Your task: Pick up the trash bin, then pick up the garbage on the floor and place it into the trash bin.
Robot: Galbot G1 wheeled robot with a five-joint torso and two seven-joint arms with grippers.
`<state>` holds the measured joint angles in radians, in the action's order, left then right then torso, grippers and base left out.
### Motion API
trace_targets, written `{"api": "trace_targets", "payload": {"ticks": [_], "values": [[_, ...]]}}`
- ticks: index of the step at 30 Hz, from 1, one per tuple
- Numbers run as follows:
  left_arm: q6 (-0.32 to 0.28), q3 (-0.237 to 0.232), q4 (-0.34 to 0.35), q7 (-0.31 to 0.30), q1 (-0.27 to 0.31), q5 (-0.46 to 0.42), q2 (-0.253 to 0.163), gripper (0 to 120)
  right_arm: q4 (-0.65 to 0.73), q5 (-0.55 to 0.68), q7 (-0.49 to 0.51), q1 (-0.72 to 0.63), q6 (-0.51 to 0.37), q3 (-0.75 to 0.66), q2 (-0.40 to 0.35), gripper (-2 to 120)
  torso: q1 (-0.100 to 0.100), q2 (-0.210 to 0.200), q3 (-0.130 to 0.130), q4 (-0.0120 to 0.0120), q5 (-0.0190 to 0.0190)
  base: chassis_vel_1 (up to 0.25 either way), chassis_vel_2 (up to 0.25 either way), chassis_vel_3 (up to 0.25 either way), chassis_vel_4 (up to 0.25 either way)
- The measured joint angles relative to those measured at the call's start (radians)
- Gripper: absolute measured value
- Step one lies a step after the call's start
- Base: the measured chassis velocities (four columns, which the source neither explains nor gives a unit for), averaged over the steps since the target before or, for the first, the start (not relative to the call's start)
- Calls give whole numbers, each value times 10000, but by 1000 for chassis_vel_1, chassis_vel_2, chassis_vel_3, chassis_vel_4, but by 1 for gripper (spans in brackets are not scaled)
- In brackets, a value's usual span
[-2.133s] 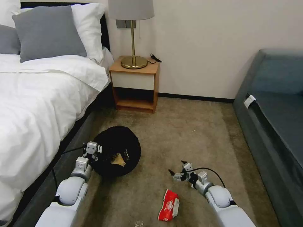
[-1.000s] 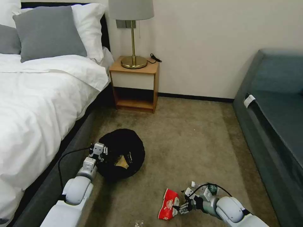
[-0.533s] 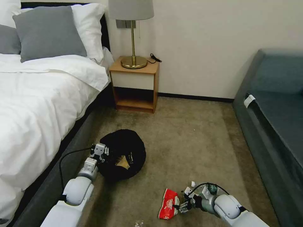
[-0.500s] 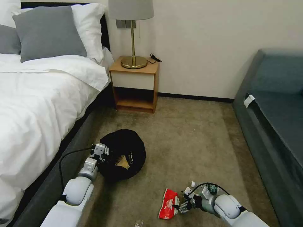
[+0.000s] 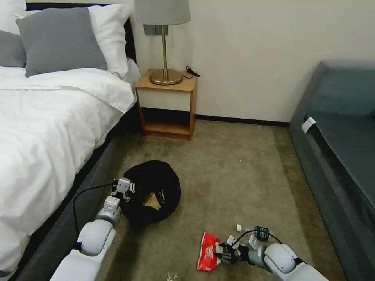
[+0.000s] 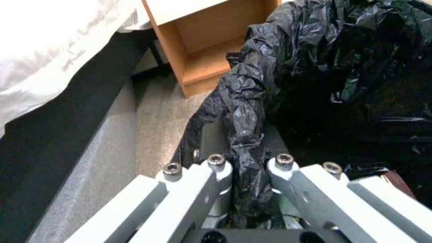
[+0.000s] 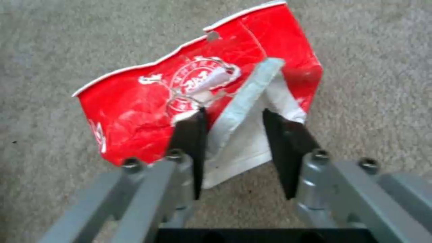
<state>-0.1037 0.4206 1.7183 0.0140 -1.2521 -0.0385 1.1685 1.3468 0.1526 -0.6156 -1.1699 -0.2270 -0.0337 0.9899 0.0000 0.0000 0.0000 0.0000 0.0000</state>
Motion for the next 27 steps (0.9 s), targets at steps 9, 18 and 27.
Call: {"api": "trace_targets", "payload": {"ticks": [9,18,27], "values": [[-11,-12,29,6,28,2,-44,4,-25,-79,-92,9,184,-176,-6,0,0,0,0,0,0,0,0,0,0],[-37,-23,124,7,-16,12,-66,4,348,41,-151,30,271,-666,-88,0,0,0,0,0,0,0,0,0,0],[-50,-78,193,6,-48,48,-109,4,1058,632,-161,589,278,-1492,-248,0,0,0,0,0,1,0,0,0,0]]}}
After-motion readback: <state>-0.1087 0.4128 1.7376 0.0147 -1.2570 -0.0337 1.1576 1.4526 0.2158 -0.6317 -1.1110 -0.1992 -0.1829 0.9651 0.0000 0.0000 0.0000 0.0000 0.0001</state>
